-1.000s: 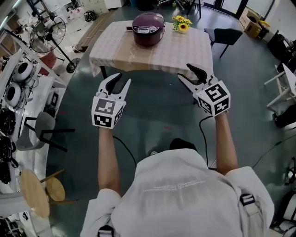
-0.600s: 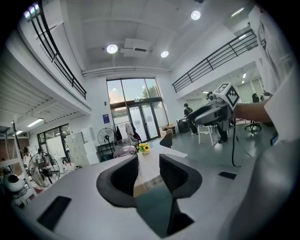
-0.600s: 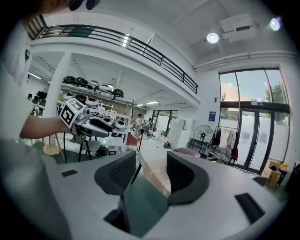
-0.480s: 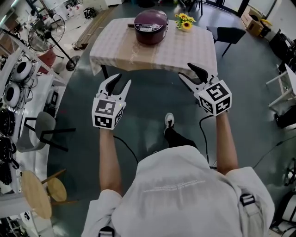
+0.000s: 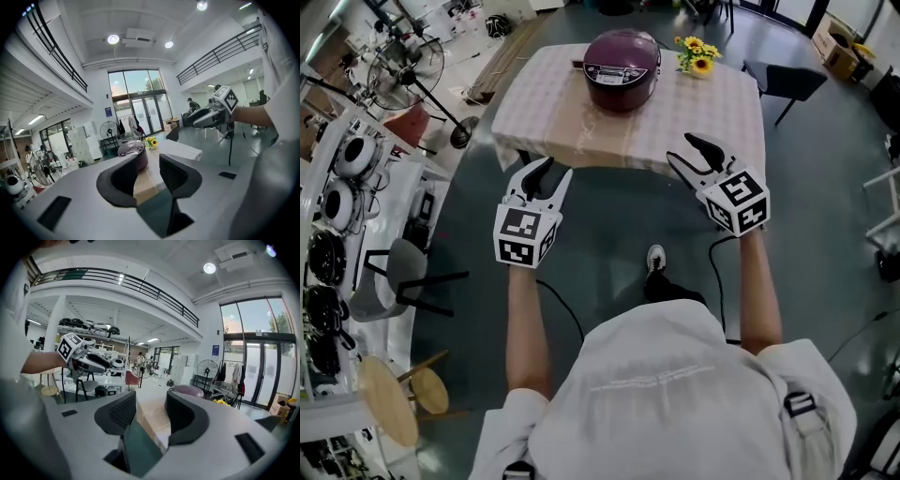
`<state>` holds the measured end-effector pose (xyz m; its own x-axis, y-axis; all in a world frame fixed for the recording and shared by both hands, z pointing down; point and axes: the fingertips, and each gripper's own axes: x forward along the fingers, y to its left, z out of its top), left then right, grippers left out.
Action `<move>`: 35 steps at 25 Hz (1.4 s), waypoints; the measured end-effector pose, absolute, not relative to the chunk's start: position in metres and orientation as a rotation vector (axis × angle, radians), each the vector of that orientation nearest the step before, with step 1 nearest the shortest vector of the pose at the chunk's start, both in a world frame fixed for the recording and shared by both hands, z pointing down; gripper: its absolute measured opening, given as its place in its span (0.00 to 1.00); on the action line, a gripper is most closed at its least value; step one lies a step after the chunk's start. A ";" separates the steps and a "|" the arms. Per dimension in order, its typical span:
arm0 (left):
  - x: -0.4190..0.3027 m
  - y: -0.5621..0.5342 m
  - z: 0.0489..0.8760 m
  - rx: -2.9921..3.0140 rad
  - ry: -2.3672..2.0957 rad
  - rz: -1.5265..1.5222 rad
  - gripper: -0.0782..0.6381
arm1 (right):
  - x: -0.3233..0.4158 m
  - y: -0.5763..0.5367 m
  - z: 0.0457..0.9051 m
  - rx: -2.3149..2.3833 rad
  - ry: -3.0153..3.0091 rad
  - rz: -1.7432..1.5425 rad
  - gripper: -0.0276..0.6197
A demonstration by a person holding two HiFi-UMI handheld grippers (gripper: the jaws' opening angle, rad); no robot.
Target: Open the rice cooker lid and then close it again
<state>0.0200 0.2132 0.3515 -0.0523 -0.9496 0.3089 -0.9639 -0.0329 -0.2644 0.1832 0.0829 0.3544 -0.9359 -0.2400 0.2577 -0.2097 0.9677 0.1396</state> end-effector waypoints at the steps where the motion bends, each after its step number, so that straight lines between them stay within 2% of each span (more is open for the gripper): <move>1: 0.015 0.203 0.350 2.129 -2.163 0.636 0.33 | 0.178 0.071 0.354 0.330 -2.847 -0.154 0.35; 22: -0.054 0.002 0.360 1.974 -2.162 0.617 0.29 | 0.112 -0.132 0.382 0.307 -2.885 -0.011 0.35; 32: -0.074 -0.056 0.401 1.914 -2.048 0.791 0.28 | 0.083 -0.173 0.420 0.266 -2.889 0.135 0.35; 35: -0.077 -0.068 0.409 1.942 -1.995 0.846 0.30 | 0.075 -0.185 0.424 0.308 -2.892 0.171 0.39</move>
<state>-0.0766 -0.0678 0.4091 -0.0943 -0.8359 0.5407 -0.9697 -0.0457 -0.2398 0.0753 -0.1848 0.4235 -0.9521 -0.1937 0.2365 -0.2202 0.9712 -0.0912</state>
